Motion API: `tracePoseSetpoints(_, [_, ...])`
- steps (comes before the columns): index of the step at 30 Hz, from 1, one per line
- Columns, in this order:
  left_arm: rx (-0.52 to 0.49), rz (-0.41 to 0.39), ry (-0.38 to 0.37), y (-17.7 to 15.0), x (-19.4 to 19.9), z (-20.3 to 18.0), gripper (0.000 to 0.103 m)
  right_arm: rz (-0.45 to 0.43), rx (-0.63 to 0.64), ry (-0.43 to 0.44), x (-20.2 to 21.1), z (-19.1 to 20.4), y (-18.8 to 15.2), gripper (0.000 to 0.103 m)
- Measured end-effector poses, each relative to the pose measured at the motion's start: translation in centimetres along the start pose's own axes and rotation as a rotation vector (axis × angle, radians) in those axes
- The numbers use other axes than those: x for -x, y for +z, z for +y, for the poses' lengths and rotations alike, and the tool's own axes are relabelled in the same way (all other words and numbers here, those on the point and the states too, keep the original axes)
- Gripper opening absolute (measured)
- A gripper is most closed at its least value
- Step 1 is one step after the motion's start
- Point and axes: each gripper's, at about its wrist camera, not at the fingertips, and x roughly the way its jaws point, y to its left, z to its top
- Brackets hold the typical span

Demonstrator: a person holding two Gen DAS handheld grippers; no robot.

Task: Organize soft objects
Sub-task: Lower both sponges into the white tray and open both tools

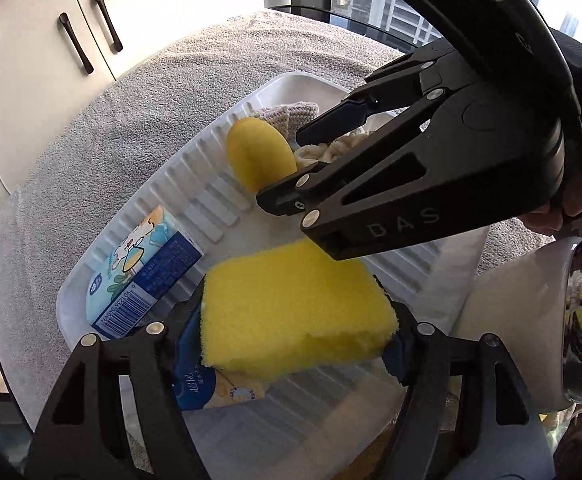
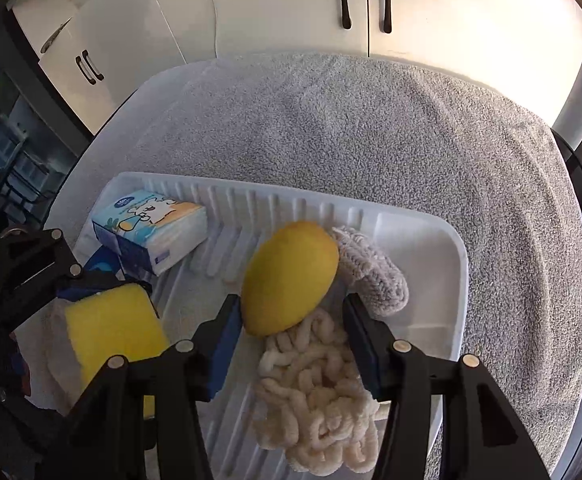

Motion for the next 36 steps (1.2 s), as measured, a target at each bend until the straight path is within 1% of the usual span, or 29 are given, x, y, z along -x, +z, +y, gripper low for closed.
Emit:
tracePoseSetpoints(1, [-0.012,-0.004,0.017,0.0,0.1,-0.3,0.070,0.001,-0.006,0.006,0.1,-0.1,0.0,0.061])
tracePoseSetpoints(2, [-0.021,-0.005,0.033,0.0,0.2,-0.4,0.070,-0.002,-0.011,0.015,0.3,-0.2,-0.1,0.062])
tracePoseSetpoints(5, [-0.045,-0.003,0.045,0.0,0.2,-0.8,0.070,-0.008,-0.023,0.030,0.8,-0.5,-0.4,0.063])
tracePoseSetpoints(9, [-0.054,0.028,0.071,0.3,-0.5,-0.8,0.070,-0.001,-0.017,0.053,1.4,-0.6,-1.1,0.064])
tracePoseSetpoints(11, [-0.050,0.051,0.064,0.3,-1.0,-0.8,0.070,-0.006,-0.004,0.081,1.9,-0.6,-1.5,0.064])
tracePoseSetpoints(12, [-0.048,0.056,0.057,0.4,-1.1,-0.7,0.070,-0.014,-0.002,0.107,2.2,-0.6,-1.7,0.065])
tracePoseSetpoints(13, [-0.048,0.054,0.053,0.3,-1.1,-0.8,0.070,-0.016,0.000,0.140,2.5,-0.6,-1.8,0.068])
tracePoseSetpoints(14, [-0.047,0.051,0.054,0.5,-1.2,-0.6,0.070,-0.018,-0.006,0.191,2.7,-0.8,-2.0,0.070])
tracePoseSetpoints(15, [-0.040,0.047,0.044,0.5,-1.1,-0.5,0.070,-0.015,-0.012,0.244,2.8,-0.9,-2.1,0.075])
tracePoseSetpoints(16, [-0.035,0.043,0.038,0.6,-1.2,-0.3,0.070,-0.006,-0.015,0.281,2.9,-0.8,-2.2,0.076])
tracePoseSetpoints(20, [-0.040,0.034,0.062,0.4,-0.9,-0.3,0.070,0.005,-0.017,0.270,2.7,-0.7,-2.4,0.076])
tracePoseSetpoints(22, [-0.035,0.001,0.080,0.2,-0.4,-0.3,0.070,0.017,-0.021,0.269,2.4,-0.5,-2.4,0.076])
tracePoseSetpoints(24, [-0.019,-0.036,0.069,0.3,0.4,0.0,0.070,0.039,-0.005,0.255,1.9,0.3,-2.2,0.076])
tracePoseSetpoints(25, [-0.007,-0.035,0.052,0.3,0.5,0.2,0.071,0.052,0.013,0.250,1.7,0.6,-2.3,0.076])
tracePoseSetpoints(26, [-0.001,-0.022,0.051,0.3,0.4,0.4,0.071,0.066,0.037,0.232,1.3,1.2,-2.4,0.076])
tracePoseSetpoints(29, [-0.002,-0.025,0.082,0.0,0.3,0.8,0.071,0.023,0.045,0.199,2.3,1.3,-2.3,0.077])
tracePoseSetpoints(31, [0.013,-0.042,0.081,-0.4,0.9,1.2,0.071,0.008,0.020,0.225,2.9,0.6,-2.2,0.077])
tracePoseSetpoints(33, [0.043,-0.066,0.097,-0.9,1.5,1.9,0.071,-0.001,-0.008,0.234,3.6,-0.3,-2.2,0.077])
tracePoseSetpoints(36, [0.119,-0.123,0.124,-1.6,2.7,3.6,0.071,-0.039,-0.033,0.210,5.0,-1.8,-2.7,0.077])
